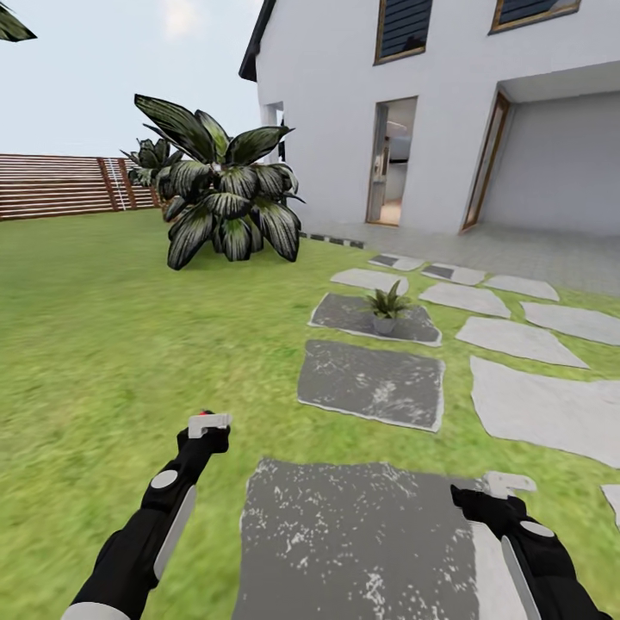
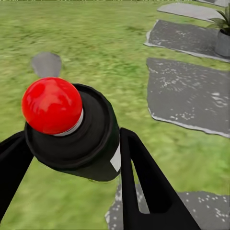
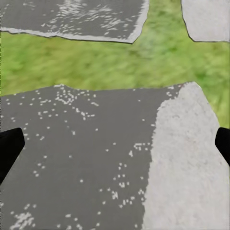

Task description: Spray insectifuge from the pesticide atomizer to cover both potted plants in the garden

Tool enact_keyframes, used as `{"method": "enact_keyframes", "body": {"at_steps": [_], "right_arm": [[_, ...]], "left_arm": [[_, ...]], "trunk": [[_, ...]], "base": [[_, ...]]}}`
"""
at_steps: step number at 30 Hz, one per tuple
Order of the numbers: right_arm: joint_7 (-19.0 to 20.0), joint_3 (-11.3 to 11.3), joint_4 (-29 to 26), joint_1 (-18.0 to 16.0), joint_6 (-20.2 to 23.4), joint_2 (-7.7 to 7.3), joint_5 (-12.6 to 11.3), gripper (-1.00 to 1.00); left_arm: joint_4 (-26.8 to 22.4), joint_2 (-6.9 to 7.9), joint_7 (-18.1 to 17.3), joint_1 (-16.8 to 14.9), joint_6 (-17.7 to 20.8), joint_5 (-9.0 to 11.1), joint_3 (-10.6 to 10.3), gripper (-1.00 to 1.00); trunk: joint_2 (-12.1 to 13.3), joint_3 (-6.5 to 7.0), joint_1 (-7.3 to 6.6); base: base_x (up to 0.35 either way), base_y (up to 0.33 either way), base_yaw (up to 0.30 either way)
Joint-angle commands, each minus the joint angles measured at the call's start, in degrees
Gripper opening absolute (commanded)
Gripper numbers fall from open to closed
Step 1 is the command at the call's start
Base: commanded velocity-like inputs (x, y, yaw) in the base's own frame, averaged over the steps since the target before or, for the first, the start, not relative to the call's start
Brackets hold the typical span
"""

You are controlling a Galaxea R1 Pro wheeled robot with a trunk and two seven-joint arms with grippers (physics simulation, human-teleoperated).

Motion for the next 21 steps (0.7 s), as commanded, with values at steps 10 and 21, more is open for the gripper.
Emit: {"method": "enact_keyframes", "body": {"at_steps": [10,21], "right_arm": [[-0.1,0.4,-0.3,0.0,0.3,-0.02,0.1,1.00],[-0.1,0.4,-0.4,0.0,0.4,-0.02,0.1,1.00]], "left_arm": [[-0.2,-0.02,0.4,0.0,0.3,0.4,-0.1,-1.00],[-0.2,-0.02,0.4,0.0,0.3,0.4,-0.1,-1.00]], "trunk": [[0.0,-0.06,0.02],[0.0,-0.04,0.02]], "base": [[0.338,0.007,0.000],[0.339,0.000,-0.043]]}}
